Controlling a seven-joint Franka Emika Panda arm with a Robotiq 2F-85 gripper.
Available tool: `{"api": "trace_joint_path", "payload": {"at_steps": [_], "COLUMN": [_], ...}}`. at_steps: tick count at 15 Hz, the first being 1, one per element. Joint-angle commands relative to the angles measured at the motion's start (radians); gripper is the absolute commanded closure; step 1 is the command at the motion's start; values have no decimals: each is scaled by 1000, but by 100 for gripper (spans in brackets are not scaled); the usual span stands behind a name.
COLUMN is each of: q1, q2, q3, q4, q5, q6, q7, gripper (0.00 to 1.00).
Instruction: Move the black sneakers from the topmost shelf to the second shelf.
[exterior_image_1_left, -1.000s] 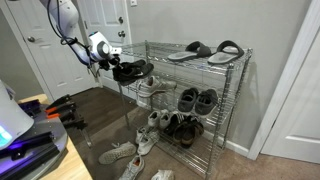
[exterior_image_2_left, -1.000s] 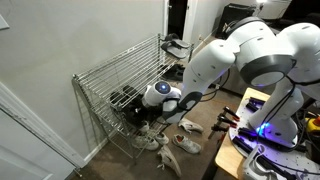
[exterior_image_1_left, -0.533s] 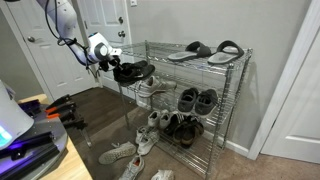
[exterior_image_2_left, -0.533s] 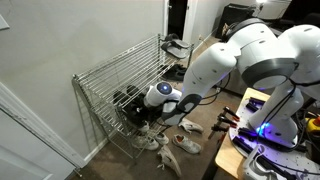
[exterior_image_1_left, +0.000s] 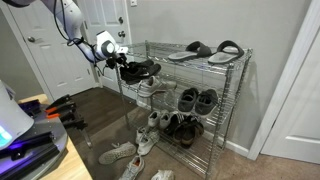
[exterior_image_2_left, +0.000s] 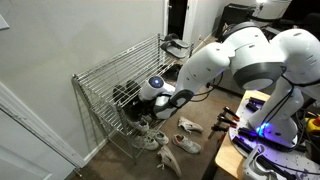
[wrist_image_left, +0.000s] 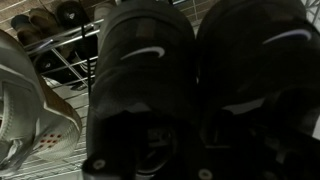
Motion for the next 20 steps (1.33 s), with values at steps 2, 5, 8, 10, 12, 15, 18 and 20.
{"api": "trace_joint_path", "payload": {"at_steps": [2, 5, 8, 10, 12, 15, 18, 20], "q1": [-25, -27, -31, -34, -33, -17, 18, 34], "q2": [25, 26, 25, 25, 18, -16, -64, -82], "q3": [-5, -3, -2, 2, 4, 4, -10, -14], "q4": [67, 70, 71, 73, 66, 31, -20, -42], "q5": [0, -1, -1, -2, -4, -7, -18, -28], "q6": [-36, -44, -45, -49, -55, -66, -93, -122], "q7": [-13, -13, -15, -16, -18, -21, -15, -7], "gripper": [94, 58, 46, 33, 20, 2, 0, 0]}}
